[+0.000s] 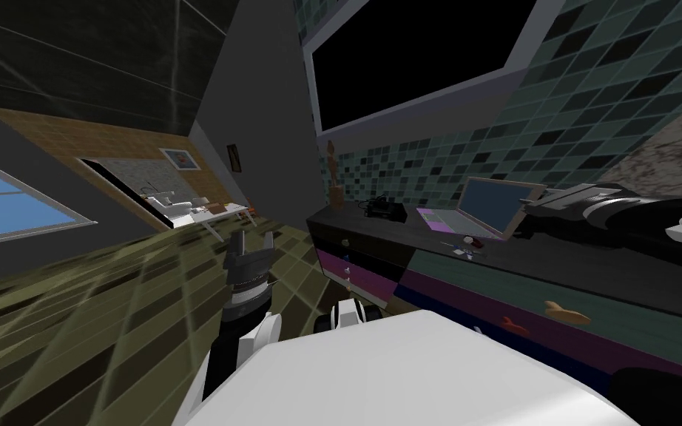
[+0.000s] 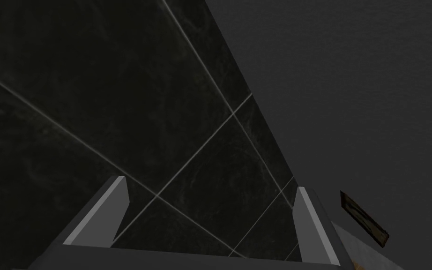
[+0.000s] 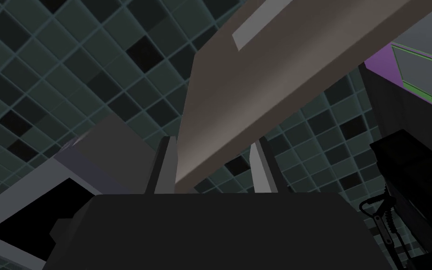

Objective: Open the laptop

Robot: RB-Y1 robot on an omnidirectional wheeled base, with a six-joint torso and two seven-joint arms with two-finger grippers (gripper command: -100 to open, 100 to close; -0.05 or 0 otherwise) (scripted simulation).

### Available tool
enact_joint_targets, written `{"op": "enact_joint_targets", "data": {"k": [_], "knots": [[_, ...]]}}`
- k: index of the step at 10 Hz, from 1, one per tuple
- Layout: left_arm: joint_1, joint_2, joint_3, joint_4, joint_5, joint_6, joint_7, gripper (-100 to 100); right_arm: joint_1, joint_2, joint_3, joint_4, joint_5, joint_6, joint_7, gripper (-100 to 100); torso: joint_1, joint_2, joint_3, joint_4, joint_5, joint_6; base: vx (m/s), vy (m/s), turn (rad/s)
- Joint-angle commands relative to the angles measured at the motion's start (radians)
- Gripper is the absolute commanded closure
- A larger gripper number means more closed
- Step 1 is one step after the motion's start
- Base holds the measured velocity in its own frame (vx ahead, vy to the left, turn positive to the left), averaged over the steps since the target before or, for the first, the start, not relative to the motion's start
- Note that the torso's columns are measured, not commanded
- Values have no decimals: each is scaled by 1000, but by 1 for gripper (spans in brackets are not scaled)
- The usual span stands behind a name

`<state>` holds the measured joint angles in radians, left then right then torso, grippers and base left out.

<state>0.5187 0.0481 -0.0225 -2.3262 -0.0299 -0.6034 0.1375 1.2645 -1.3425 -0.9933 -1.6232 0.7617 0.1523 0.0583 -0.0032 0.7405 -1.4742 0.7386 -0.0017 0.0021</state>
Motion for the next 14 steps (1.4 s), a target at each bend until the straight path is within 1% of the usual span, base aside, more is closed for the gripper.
{"op": "enact_joint_targets", "data": {"k": [1, 2, 3, 4, 7, 11, 12, 13, 14], "knots": [[0, 0, 0, 0, 0, 0, 0, 0, -12, 30, -7, -70, 24, -17, 8, 100, 1, 0, 0, 0, 0, 0, 120, -1, -221], [0, 0, 0, 0, 0, 0, 0, 0, -5, 22, -10, -55, 17, -15, 5, 100, 2, -1, -1, 0, 1, 0, 54, 3, -52], [0, 0, 0, 0, 0, 0, 0, 0, 38, -21, 2, -8, 16, 28, 28, 100, 3, 1, 0, 0, 2, -3, -88, 38, 292], [-1, 0, 0, 0, 0, 0, 0, 0, 58, -43, 9, 22, 17, 50, 39, 100, 3, 1, 0, -1, 0, -7, -156, 70, 352], [-1, 0, 0, 0, 0, 0, 0, 0, 119, -108, 31, 106, 17, 117, 73, 100, 3, -6, -4, -2, 2, -3, -130, 76, 309], [-1, 0, 0, 0, 0, 0, 0, 0, 200, -196, 59, 216, 17, 205, 118, 100, 5, -3, -3, 0, 4, -3, -99, 80, 280], [-1, 0, 0, 0, 0, 0, 0, 0, 184, -174, 58, 192, 24, 187, 107, 100, 6, -1, -1, 1, 5, -1, -39, 35, 47], [0, 0, 0, 0, 0, 0, 0, 0, 202, -199, 89, 215, 0, 219, 130, 100, 4, -1, -1, 1, 4, 1, -39, 11, 217], [-1, 0, 0, 0, 0, 0, 0, 0, 218, -221, 119, 237, -25, 247, 150, 100, 2, -3, -2, -1, 2, -4, -103, 21, 366]]}}
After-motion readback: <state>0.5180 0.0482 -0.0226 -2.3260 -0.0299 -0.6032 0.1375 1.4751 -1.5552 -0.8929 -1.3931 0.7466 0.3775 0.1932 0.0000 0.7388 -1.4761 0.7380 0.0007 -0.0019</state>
